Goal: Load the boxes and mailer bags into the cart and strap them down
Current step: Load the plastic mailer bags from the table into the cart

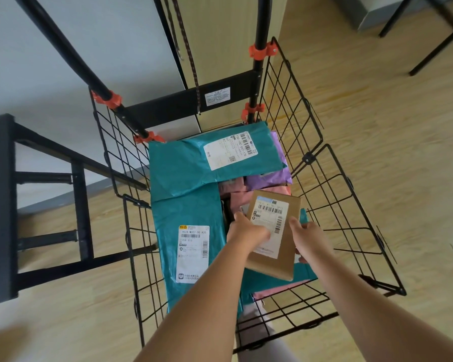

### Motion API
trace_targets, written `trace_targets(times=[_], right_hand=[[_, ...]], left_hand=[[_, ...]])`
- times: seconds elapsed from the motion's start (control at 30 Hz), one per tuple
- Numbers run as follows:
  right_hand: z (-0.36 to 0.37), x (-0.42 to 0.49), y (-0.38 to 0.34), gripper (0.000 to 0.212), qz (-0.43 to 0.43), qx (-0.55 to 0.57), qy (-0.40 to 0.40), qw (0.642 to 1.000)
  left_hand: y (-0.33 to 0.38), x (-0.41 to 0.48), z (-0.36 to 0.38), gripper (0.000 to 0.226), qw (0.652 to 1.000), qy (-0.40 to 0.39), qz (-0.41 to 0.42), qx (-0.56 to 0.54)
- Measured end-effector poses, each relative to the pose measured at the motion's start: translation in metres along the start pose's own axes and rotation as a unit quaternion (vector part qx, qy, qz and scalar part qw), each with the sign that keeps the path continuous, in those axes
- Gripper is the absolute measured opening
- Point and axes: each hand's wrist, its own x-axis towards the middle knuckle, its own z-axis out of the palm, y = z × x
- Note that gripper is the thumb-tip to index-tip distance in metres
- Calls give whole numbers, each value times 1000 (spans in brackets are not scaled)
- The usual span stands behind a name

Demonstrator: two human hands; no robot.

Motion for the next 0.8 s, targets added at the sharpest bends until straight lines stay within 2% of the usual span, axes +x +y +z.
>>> trace_targets(times=[0.13, 0.27, 0.37, 0.5, 0.63, 0.8], right_hand=[[2, -8, 3, 42, -28, -102, -8, 994], [4, -14, 9, 47, -9, -131, -12, 991], [0, -18, 16, 58, 72, -16, -35, 997], [-5, -15, 23, 71, 163, 161, -65, 971], [-3, -14, 15, 66, 179, 288, -130, 932], [8, -9, -6, 59, 190, 402, -177, 878]], left_hand=[[-14, -9, 11, 93, 999, 21, -42, 21], [-20, -9, 16, 91, 997, 17, 4, 78], [-12, -10, 14, 86, 992, 2, 80, 101], [9, -11, 11, 76, 962, 16, 177, 207], [31, -5, 3, 88, 919, 83, 276, 270], [48, 16, 0, 86, 888, 90, 284, 349]])
